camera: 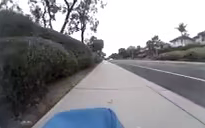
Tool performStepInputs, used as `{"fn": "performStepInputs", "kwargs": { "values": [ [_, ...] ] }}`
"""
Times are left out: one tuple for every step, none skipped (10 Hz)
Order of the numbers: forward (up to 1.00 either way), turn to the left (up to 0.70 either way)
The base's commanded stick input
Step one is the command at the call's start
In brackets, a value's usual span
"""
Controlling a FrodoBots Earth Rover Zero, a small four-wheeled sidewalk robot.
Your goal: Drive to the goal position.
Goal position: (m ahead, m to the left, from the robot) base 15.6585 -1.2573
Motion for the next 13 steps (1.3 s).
{"fn": "performStepInputs", "kwargs": {
  "values": [
    [1.0,0.0],
    [1.0,0.0],
    [1.0,0.0],
    [1.0,0.0],
    [1.0,0.0],
    [1.0,0.0],
    [1.0,0.0],
    [1.0,0.0],
    [1.0,0.0],
    [1.0,0.0],
    [1.0,0.0],
    [1.0,0.0],
    [1.0,0.0]
  ]
}}
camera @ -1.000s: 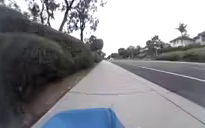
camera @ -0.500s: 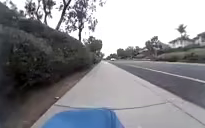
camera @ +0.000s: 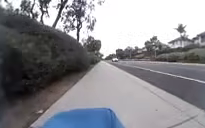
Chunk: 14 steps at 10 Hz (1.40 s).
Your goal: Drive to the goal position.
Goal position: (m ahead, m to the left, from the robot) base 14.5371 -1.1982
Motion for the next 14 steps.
{"fn": "performStepInputs", "kwargs": {
  "values": [
    [1.0,0.0],
    [1.0,0.0],
    [1.0,0.0],
    [1.0,0.0],
    [1.0,0.0],
    [1.0,0.0],
    [1.0,0.0],
    [1.0,0.0],
    [1.0,0.18],
    [1.0,0.27],
    [1.0,0.27],
    [1.0,0.27],
    [1.0,0.26],
    [1.0,0.0]
  ]
}}
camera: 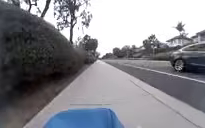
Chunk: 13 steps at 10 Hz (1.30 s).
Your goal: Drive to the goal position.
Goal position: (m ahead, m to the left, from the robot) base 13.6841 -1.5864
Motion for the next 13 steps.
{"fn": "performStepInputs", "kwargs": {
  "values": [
    [1.0,0.0],
    [1.0,0.0],
    [1.0,0.0],
    [1.0,0.0],
    [1.0,0.0],
    [1.0,0.0],
    [1.0,0.0],
    [1.0,0.0],
    [1.0,0.0],
    [1.0,0.0],
    [1.0,0.0],
    [1.0,0.0],
    [1.0,0.0]
  ]
}}
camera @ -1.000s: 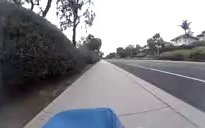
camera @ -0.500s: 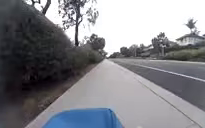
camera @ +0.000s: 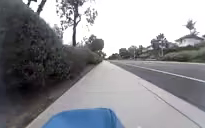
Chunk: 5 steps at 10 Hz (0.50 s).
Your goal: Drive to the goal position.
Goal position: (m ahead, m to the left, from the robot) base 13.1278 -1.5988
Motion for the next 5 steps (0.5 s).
{"fn": "performStepInputs", "kwargs": {
  "values": [
    [1.0,0.0],
    [1.0,0.0],
    [1.0,0.0],
    [1.0,0.0],
    [1.0,0.0]
  ]
}}
